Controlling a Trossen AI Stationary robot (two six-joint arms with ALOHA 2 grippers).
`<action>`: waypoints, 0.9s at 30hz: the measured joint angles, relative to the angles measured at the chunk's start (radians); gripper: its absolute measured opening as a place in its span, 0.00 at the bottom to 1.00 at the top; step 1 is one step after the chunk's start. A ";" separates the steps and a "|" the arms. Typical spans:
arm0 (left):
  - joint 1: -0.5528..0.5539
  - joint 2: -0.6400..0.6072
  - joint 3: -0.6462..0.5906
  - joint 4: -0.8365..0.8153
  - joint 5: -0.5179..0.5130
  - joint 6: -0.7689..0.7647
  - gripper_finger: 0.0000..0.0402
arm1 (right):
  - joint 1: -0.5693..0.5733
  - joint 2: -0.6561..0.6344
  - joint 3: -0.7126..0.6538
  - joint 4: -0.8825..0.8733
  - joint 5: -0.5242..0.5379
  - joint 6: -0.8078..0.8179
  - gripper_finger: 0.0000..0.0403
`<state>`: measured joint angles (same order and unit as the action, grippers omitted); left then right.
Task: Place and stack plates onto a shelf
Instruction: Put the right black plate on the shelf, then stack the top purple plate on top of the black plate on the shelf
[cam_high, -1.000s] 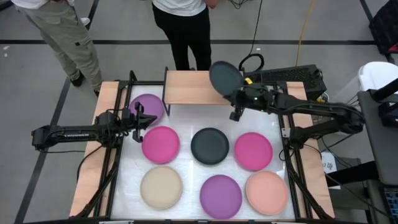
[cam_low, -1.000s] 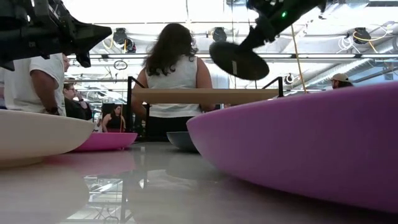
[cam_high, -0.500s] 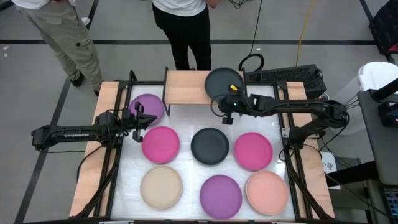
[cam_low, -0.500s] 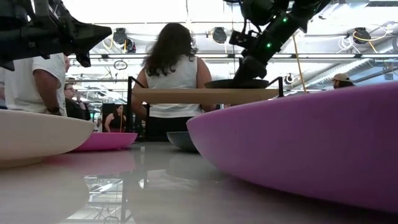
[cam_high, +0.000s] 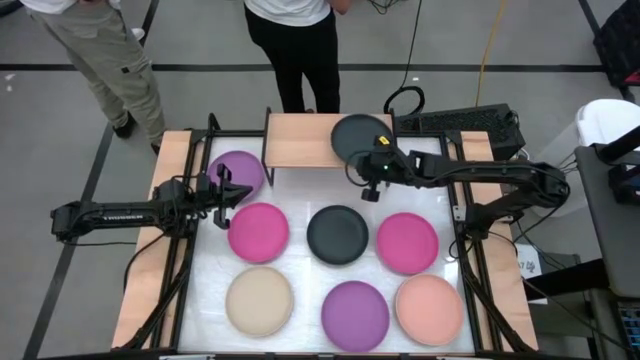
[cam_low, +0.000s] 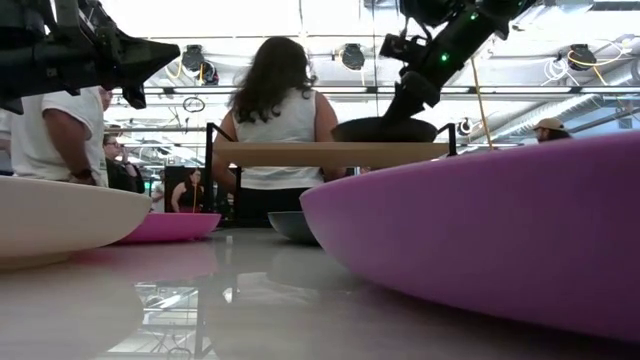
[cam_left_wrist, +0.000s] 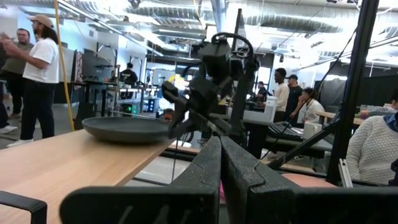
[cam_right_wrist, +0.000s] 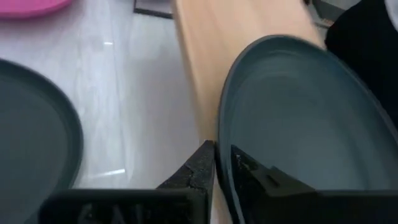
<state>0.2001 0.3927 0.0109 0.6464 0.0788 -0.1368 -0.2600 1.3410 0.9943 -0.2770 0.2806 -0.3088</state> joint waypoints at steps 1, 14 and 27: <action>0.000 0.000 0.000 0.000 0.000 -0.001 0.01 | 0.000 -0.008 0.000 0.004 0.002 -0.001 0.13; 0.000 0.000 0.000 0.000 0.000 -0.002 0.01 | 0.026 -0.082 0.000 0.056 -0.147 0.048 0.40; 0.000 0.000 0.000 0.000 0.000 -0.093 0.01 | 0.250 -0.301 -0.090 0.195 -0.285 0.066 0.40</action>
<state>0.2001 0.3927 0.0109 0.6461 0.0788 -0.2300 -0.0096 1.0396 0.9040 -0.0818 -0.0043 -0.2426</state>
